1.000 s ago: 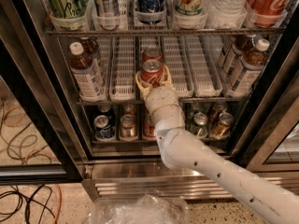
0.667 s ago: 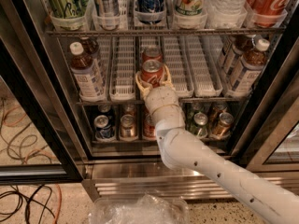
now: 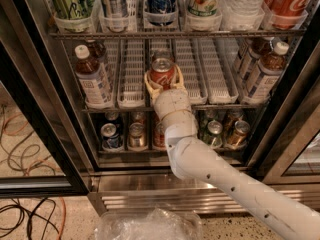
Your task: Pick coke can from middle shelf of fridge
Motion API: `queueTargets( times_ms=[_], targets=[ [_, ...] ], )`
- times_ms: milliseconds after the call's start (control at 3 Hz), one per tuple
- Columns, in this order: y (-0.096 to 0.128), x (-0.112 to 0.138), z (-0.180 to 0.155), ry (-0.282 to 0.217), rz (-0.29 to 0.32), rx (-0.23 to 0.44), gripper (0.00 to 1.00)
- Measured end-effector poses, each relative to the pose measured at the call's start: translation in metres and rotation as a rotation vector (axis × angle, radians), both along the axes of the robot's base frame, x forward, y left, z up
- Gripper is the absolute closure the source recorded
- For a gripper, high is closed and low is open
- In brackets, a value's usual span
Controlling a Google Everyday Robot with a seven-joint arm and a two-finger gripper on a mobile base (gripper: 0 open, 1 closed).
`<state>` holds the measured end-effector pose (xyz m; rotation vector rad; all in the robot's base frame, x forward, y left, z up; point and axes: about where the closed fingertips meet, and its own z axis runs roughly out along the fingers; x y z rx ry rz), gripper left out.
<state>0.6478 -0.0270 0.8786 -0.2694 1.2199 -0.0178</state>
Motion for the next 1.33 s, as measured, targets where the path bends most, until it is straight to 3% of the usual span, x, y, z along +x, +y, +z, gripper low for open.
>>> queueTargets(
  times_ms=[333,667,1000,1333],
  targets=[
    [0.006,-0.008,0.027,-0.067,0.027,0.074,1.00],
    [0.009,-0.015,0.040,-0.092,0.052,0.098,1.00],
    [0.008,-0.029,0.038,-0.073,0.085,0.034,1.00],
    [-0.004,-0.052,0.022,0.025,0.144,-0.078,1.00]
  ],
)
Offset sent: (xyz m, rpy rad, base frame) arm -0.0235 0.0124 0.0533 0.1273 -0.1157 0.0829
